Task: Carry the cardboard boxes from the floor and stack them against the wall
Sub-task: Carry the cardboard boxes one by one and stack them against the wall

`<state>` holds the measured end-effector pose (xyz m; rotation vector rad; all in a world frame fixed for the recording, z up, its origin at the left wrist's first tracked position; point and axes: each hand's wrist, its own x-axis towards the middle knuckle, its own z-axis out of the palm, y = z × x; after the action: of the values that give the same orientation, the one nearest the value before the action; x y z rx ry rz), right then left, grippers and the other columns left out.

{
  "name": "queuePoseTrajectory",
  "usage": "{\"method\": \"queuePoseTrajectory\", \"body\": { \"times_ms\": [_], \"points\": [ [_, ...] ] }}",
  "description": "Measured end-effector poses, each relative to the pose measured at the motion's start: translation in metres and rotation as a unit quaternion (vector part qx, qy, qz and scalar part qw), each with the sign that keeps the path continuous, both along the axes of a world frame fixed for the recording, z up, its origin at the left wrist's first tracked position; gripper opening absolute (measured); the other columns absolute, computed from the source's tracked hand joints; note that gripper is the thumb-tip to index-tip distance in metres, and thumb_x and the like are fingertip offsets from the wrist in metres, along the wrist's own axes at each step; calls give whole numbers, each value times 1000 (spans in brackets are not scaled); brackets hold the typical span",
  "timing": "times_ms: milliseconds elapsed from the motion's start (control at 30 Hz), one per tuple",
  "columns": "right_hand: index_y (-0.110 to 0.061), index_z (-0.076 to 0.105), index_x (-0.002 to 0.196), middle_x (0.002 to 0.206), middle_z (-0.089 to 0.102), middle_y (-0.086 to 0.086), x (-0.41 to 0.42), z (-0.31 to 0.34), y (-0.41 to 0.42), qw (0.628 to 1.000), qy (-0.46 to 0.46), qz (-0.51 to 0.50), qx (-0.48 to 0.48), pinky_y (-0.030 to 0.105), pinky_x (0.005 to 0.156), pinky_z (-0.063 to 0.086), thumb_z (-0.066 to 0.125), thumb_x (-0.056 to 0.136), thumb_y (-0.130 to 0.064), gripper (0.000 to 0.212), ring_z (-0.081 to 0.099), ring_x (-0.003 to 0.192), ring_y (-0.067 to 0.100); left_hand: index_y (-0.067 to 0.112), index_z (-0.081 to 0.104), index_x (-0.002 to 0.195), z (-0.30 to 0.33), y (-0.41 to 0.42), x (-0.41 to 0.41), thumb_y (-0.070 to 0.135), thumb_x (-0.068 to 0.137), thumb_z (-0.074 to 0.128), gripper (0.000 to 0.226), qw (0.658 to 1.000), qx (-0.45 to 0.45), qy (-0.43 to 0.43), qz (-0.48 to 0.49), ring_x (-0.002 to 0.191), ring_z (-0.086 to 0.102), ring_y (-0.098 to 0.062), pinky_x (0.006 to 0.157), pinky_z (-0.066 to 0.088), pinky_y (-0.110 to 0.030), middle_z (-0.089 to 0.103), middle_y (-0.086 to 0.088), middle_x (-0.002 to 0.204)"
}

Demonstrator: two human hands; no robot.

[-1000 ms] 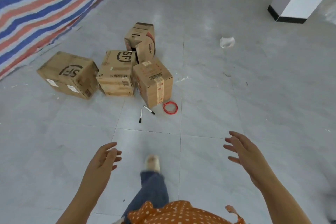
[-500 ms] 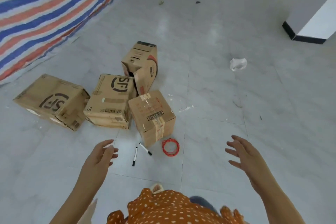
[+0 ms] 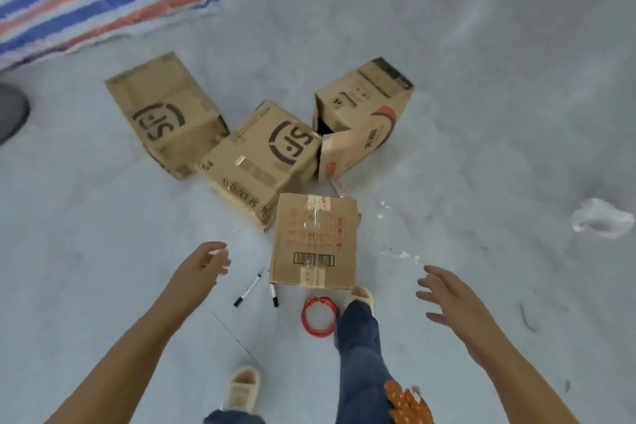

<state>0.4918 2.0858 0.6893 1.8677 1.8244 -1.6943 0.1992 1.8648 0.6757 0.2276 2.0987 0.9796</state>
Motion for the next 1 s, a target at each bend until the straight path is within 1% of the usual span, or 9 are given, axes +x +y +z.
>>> {"method": "queuePoseTrajectory", "body": {
  "times_ms": [167,300,367,500,600,667,733,900,1000],
  "points": [
    [-27,47,126,120,56,-2,-48,-69,114,986,-52,117,-109,33,88,49,42,100,-34,27,59,98,10,19,53,117,-65,88,10,29,99,45,22,989,-76,-111,56,96,59,-21,88,45,-37,61,-8,110],
    [-21,48,126,118,57,3,-96,-158,177,976,-90,147,-136,34,84,50,40,100,-33,29,59,102,15,21,55,104,-139,137,-3,26,98,47,11,979,-112,-134,104,88,58,-16,82,45,-33,61,-9,110],
    [-18,48,124,116,58,5,-120,-209,196,975,-98,126,-157,35,82,50,41,100,-32,29,59,102,18,19,56,99,-186,161,-17,22,98,48,9,979,-132,-120,102,84,58,-16,77,46,-32,59,-13,112],
    [-14,49,125,111,56,6,-158,-308,213,981,-95,-2,-171,38,84,48,41,100,-30,31,53,98,18,4,48,130,-279,209,-52,25,99,41,39,974,-219,-17,48,118,50,-33,90,39,-36,51,-17,133],
    [-9,44,135,106,55,4,-180,-364,208,979,-101,-48,-170,45,101,43,38,100,-32,42,47,99,21,9,56,116,-330,232,-75,27,100,40,29,979,-191,-25,61,102,55,-27,71,43,-19,60,-9,111],
    [-10,33,145,139,46,7,-193,-389,204,976,-97,-52,-190,47,109,34,36,101,-40,53,44,123,28,8,58,107,-355,242,-87,31,101,37,32,982,-167,-49,75,104,56,-29,81,49,-24,61,-11,106],
    [-15,25,149,152,35,8,-204,-407,202,966,-108,-55,-229,52,112,28,29,98,-55,65,35,137,30,9,56,121,-374,249,-95,44,99,34,47,977,-166,-83,109,110,58,-31,98,46,-40,63,-13,117],
    [-21,46,135,117,66,11,-208,-419,198,941,-90,-93,-314,57,99,40,23,83,-80,82,63,105,30,22,55,92,-380,255,-85,53,93,41,34,958,-114,-132,226,68,66,-18,78,57,-40,66,-2,80],
    [-19,51,130,114,66,12,-188,-407,189,935,-109,-108,-321,55,87,47,27,86,-76,75,62,103,33,19,59,111,-367,244,-69,66,86,41,57,945,-130,-162,253,84,68,-25,84,56,-44,69,-7,99]
  ]
}}
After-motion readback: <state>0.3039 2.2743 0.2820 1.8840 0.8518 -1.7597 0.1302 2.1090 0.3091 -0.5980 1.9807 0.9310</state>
